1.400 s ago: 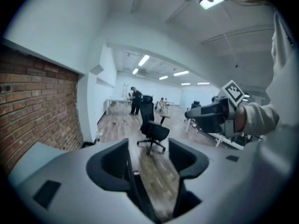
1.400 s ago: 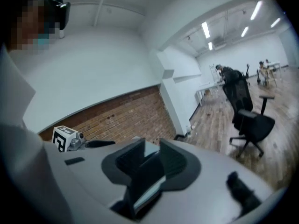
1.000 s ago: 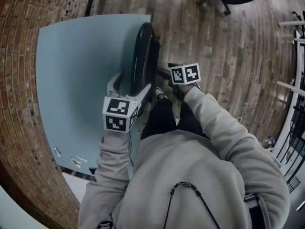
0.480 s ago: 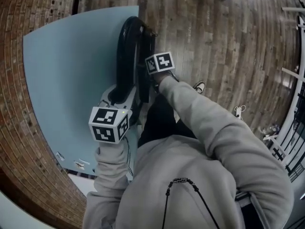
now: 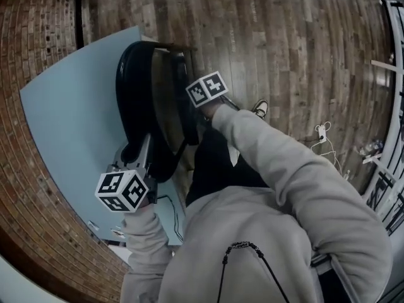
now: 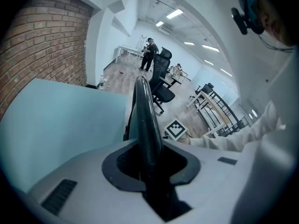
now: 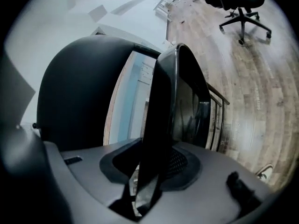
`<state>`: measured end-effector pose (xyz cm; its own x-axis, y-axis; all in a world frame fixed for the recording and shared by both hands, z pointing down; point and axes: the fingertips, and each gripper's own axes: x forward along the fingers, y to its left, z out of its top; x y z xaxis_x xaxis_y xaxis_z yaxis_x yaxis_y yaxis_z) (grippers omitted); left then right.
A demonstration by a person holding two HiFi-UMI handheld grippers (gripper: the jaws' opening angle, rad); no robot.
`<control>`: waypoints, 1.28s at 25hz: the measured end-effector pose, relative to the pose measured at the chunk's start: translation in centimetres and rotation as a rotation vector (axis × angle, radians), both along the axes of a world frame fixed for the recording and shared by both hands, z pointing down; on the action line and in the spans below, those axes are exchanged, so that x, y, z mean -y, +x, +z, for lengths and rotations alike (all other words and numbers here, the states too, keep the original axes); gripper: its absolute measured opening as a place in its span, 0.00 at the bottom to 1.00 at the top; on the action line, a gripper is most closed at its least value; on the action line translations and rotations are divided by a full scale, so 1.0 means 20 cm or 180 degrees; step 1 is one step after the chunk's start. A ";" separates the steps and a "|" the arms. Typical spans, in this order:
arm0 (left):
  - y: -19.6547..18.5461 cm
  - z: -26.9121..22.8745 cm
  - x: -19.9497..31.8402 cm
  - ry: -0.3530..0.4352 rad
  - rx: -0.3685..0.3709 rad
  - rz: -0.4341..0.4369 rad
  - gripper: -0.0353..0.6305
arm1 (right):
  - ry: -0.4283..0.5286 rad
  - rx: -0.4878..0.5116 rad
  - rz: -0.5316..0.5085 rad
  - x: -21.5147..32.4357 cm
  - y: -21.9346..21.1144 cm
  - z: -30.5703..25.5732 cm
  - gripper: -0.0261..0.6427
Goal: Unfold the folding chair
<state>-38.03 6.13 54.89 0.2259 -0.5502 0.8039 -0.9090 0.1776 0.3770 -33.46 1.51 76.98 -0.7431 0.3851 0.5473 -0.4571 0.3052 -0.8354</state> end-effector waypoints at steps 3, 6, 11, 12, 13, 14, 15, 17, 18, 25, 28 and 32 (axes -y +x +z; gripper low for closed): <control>0.07 0.03 0.03 0.0016 -0.0050 -0.0114 0.19 | -0.0178 0.0188 0.0009 0.10 0.24 0.04 0.22; 0.17 0.07 0.06 0.0005 -0.0141 -0.0207 0.18 | -0.0414 0.0491 0.0014 0.17 0.51 0.10 0.22; 0.40 0.14 0.15 -0.0004 -0.0113 -0.0118 0.18 | -0.0569 0.0905 0.0100 0.33 0.94 0.26 0.22; 0.45 0.16 0.17 -0.0019 -0.0068 -0.0065 0.18 | -0.0580 0.0967 0.0128 0.37 1.01 0.30 0.22; 0.50 0.18 0.18 -0.0040 -0.0029 -0.0020 0.18 | -0.0594 0.1034 0.0151 0.40 1.09 0.35 0.23; 0.55 0.20 0.19 -0.0058 -0.0016 0.0002 0.18 | -0.0614 0.1106 0.0170 0.42 1.16 0.39 0.23; 0.59 0.22 0.20 -0.0069 -0.0031 -0.0001 0.18 | -0.0640 0.1178 0.0185 0.44 1.23 0.43 0.23; 0.63 0.27 0.21 -0.0067 -0.0095 -0.0051 0.18 | -0.0692 0.1306 0.0197 0.48 1.37 0.53 0.23; 0.65 0.30 0.21 -0.0063 -0.0128 -0.0079 0.18 | -0.0716 0.1363 0.0194 0.50 1.43 0.58 0.23; 0.72 0.50 0.22 -0.0124 -0.0248 -0.0192 0.18 | -0.0863 0.1634 0.0250 0.60 1.77 1.00 0.25; 0.72 0.58 0.23 -0.0058 -0.0353 -0.0315 0.18 | -0.0938 0.1760 0.0297 0.66 1.87 1.15 0.26; 0.61 0.69 0.19 -0.0094 -0.0236 -0.0460 0.17 | -0.0962 0.1983 0.0257 0.74 1.92 1.28 0.27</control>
<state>-25.92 2.38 68.77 0.2055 -0.5576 0.8043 -0.8431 0.3164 0.4348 4.88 -13.21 102.54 -0.9165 0.3837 -0.1129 0.1236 0.0032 -0.9923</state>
